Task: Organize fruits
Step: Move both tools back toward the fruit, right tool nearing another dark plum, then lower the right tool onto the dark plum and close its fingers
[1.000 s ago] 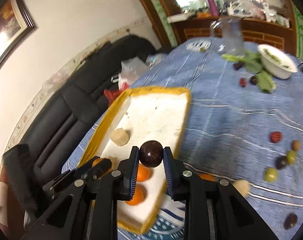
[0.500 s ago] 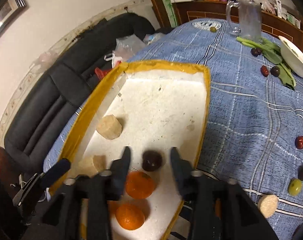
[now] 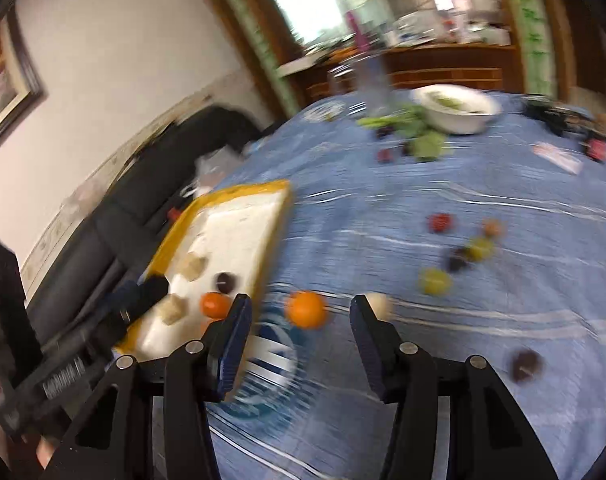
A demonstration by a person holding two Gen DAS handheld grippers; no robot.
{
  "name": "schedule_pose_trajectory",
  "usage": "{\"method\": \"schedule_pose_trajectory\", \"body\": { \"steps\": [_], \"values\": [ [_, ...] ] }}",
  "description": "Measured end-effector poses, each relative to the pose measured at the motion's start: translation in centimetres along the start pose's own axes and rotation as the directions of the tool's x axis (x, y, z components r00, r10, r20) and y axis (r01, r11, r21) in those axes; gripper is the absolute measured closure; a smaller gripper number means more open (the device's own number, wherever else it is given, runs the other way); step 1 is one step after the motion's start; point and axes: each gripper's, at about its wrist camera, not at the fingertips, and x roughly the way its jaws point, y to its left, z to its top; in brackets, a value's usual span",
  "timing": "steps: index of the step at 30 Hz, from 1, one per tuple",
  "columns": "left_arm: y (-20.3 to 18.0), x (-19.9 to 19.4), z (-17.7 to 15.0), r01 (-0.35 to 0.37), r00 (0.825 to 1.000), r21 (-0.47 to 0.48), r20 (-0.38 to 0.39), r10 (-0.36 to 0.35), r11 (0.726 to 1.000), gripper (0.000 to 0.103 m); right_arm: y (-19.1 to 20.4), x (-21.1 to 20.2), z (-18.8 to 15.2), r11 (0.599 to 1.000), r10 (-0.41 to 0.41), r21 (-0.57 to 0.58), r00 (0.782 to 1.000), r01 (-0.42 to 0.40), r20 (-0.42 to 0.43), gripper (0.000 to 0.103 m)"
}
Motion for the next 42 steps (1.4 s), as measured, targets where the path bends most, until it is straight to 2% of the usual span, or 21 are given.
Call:
{"method": "schedule_pose_trajectory", "body": {
  "steps": [5, 10, 15, 21, 26, 31, 36, 39, 42],
  "values": [
    [-5.2, 0.0, -0.8, 0.093, 0.996, 0.089, -0.024, -0.091, 0.992, 0.02, -5.1, -4.8, -1.9, 0.988, -0.052, 0.151, 0.995, 0.039, 0.084, 0.041],
    [-8.3, 0.3, -2.5, 0.122, 0.991, 0.159, -0.079, -0.111, 0.98, 0.02, -7.8, -6.0, -3.1, 0.974, -0.081, 0.218, 0.993, 0.06, 0.088, 0.041],
    [-9.9, -0.2, -3.5, 0.121, 0.99, 0.199, -0.089, -0.105, 0.973, 0.02, -10.0, -5.9, -4.3, 0.961, -0.085, 0.271, 0.993, 0.061, 0.078, 0.041],
    [-10.0, 0.1, -3.9, 0.124, 0.989, 0.205, -0.107, -0.104, 0.971, 0.02, -10.4, -4.8, -5.1, 0.962, -0.084, 0.265, 0.995, 0.068, 0.05, 0.041],
    [-9.6, 0.9, -3.7, 0.139, 0.985, 0.186, -0.123, -0.117, 0.973, 0.02, -10.1, -4.7, -5.1, 0.966, -0.132, 0.233, 0.988, 0.111, 0.075, 0.041],
    [-8.7, 1.6, -3.9, 0.14, 0.985, 0.178, -0.128, -0.118, 0.974, 0.02, -10.2, -4.8, -5.2, 0.963, -0.147, 0.239, 0.985, 0.122, 0.092, 0.041],
    [-7.1, 2.1, -3.5, 0.121, 0.985, 0.15, -0.138, -0.1, 0.981, 0.02, -10.7, -5.3, -3.7, 0.966, -0.157, 0.219, 0.985, 0.139, 0.066, 0.041],
    [-5.2, 1.4, -2.8, 0.105, 0.99, 0.106, -0.109, -0.094, 0.989, 0.02, -11.7, -6.5, -2.8, 0.965, -0.182, 0.203, 0.981, 0.164, 0.072, 0.041],
    [-3.7, 1.4, -2.4, 0.063, 0.994, 0.09, -0.093, -0.055, 0.994, 0.02, -12.3, -6.4, -2.1, 0.968, -0.18, 0.184, 0.982, 0.168, 0.052, 0.041]
  ]
}}
